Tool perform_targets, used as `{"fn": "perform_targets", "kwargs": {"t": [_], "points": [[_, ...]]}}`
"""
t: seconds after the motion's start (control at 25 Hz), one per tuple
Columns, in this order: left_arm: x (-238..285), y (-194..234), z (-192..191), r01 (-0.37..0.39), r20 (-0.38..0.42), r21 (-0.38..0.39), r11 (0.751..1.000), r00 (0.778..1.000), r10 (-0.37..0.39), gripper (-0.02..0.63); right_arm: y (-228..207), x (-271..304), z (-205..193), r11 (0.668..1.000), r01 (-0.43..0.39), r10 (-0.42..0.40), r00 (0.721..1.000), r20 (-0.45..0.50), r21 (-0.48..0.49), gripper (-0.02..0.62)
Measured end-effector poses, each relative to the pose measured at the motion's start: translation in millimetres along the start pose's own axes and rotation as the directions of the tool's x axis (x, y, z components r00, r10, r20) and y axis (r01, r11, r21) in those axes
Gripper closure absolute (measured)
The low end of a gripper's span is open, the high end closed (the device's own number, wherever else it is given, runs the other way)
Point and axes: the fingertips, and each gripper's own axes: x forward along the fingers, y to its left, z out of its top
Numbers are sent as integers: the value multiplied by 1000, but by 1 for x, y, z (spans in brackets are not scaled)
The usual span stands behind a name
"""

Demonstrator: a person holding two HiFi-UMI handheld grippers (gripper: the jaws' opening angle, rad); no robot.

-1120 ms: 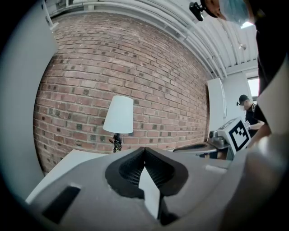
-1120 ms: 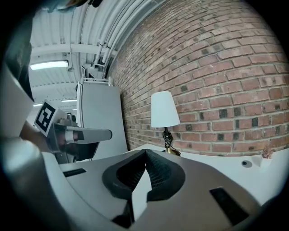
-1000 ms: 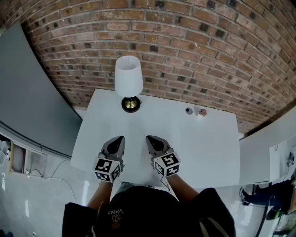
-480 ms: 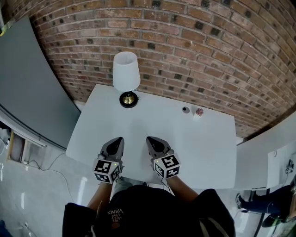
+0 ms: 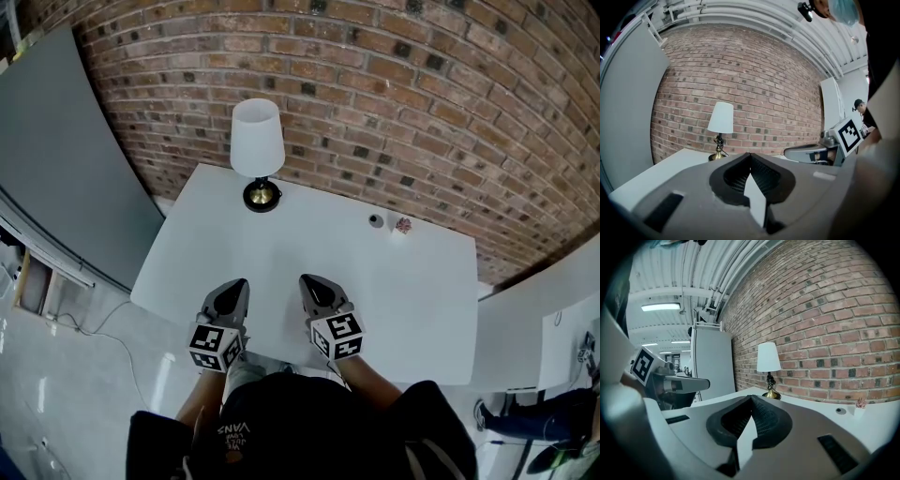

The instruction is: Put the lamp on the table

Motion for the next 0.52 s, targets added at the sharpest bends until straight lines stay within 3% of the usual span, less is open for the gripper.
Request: {"fn": "perform_targets", "kwargs": {"t": [0.52], "points": [[-3,-16,-4,-6,-12,-23,1000,1000,6,601,-15,-13,-5,1000,29,-29,1000,-10,6,597]]}}
